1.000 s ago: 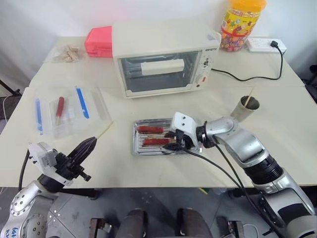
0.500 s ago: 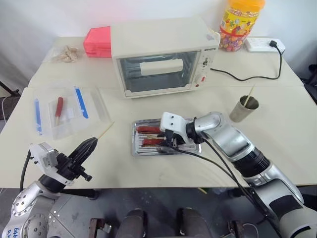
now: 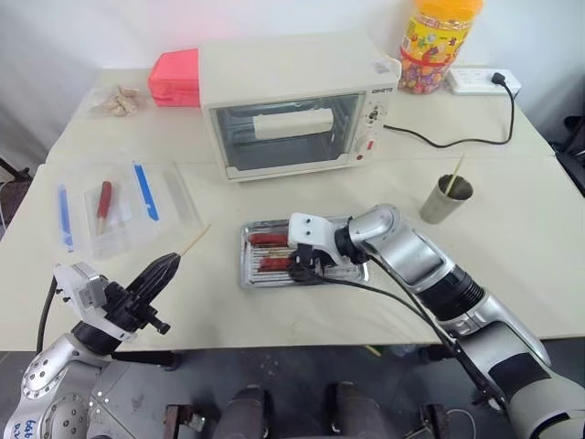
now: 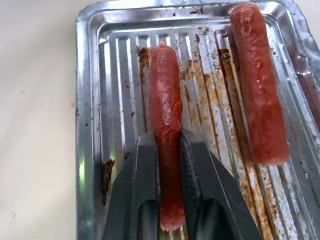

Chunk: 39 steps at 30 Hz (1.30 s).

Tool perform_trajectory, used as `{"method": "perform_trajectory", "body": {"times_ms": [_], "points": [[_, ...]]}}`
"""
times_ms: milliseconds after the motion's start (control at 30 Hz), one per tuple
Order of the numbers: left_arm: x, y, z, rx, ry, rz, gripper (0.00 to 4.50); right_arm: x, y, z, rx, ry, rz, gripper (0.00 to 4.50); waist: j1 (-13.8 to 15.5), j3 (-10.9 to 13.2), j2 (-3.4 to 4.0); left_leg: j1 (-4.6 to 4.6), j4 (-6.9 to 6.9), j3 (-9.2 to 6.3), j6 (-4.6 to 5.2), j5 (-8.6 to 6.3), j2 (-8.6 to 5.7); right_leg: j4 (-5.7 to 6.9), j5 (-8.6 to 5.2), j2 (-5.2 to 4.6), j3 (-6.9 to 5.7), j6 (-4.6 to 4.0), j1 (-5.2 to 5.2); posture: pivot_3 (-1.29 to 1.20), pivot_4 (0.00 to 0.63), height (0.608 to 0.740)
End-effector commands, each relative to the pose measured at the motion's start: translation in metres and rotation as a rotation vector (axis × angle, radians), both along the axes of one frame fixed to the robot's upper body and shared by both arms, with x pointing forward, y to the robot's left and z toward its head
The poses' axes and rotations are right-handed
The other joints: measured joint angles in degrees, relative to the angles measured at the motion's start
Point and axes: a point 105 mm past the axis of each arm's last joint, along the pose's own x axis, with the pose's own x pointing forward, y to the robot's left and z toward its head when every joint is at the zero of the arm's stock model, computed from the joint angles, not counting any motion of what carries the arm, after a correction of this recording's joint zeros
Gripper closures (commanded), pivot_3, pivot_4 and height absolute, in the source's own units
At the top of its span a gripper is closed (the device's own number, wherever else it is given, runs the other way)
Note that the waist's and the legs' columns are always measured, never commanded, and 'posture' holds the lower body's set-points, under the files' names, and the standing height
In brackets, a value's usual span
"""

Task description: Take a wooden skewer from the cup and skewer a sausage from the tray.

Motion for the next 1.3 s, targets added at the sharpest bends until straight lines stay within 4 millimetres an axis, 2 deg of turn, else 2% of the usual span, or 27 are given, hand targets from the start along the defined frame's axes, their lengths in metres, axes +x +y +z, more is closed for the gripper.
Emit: {"method": "perform_trajectory", "body": {"times_ms": [33,100,233,333,400,567,833,1300], "points": [[-0.006,-0.016,0.009,0.056,-0.029,-0.129,4.5,-0.003,-0.018,0.026,0.04,-0.057,0.037,4.3,0.0,0.0,0.0,0.0,-0.01,-0.01,0.0,0.0,-0.01,-0.01,0.0,-0.01,0.0,0.0,0.0,0.0,0.15,0.74],[-0.011,-0.031,0.002,0.158,-0.004,-0.285,4.5,-0.006,-0.038,0.033,0.041,-0.089,0.067,4.3,0.1,0.0,-0.02,-0.03,-0.01,-0.04,0.0,0.0,-0.02,-0.05,0.0,-0.02,0.01,0.0,0.01,0.0,0.15,0.74],[-0.013,-0.048,-0.004,0.238,0.02,-0.495,4.5,-0.015,-0.063,0.04,0.091,-0.149,0.127,4.3,0.0,0.0,-0.02,0.01,-0.06,0.07,0.02,-0.01,-0.03,-0.08,0.0,0.0,0.02,0.0,0.03,0.0,0.15,0.74],[-0.008,-0.06,-0.002,0.25,0.014,-0.601,4.5,-0.026,-0.087,0.029,0.009,-0.192,0.195,4.3,-0.2,0.0,-0.01,0.03,-0.07,0.08,0.02,-0.01,0.0,-0.04,0.0,0.03,0.01,0.0,0.03,0.0,0.15,0.74],[-0.007,-0.066,-0.003,0.26,0.022,-0.654,4.5,-0.031,-0.093,0.027,-0.009,-0.19,0.21,4.3,-0.2,0.0,-0.01,0.03,-0.07,0.09,0.02,-0.01,0.01,-0.05,0.0,0.04,0.01,0.0,0.03,0.0,0.15,0.74],[0.002,-0.079,-0.009,0.283,0.029,-0.731,4.5,-0.037,-0.096,0.031,-0.012,-0.21,0.192,4.3,-0.4,0.0,0.0,0.06,-0.06,0.16,0.02,-0.01,0.08,-0.01,0.0,0.08,0.04,0.0,0.02,0.0,0.15,0.74],[0.016,-0.084,-0.014,0.288,0.021,-0.73,4.5,-0.046,-0.092,0.034,-0.002,-0.17,0.165,4.3,0.1,0.0,-0.01,0.04,0.05,0.11,0.02,-0.01,0.02,0.0,0.0,0.03,0.02,0.01,0.03,0.0,0.15,0.74],[0.016,-0.095,-0.015,0.24,0.003,-0.729,4.5,-0.053,-0.082,0.04,0.003,-0.149,0.157,4.3,1.1,0.0,-0.01,0.04,0.07,0.1,0.01,-0.01,0.02,0.01,0.0,0.04,0.03,0.01,0.04,0.0,0.15,0.74]]}}
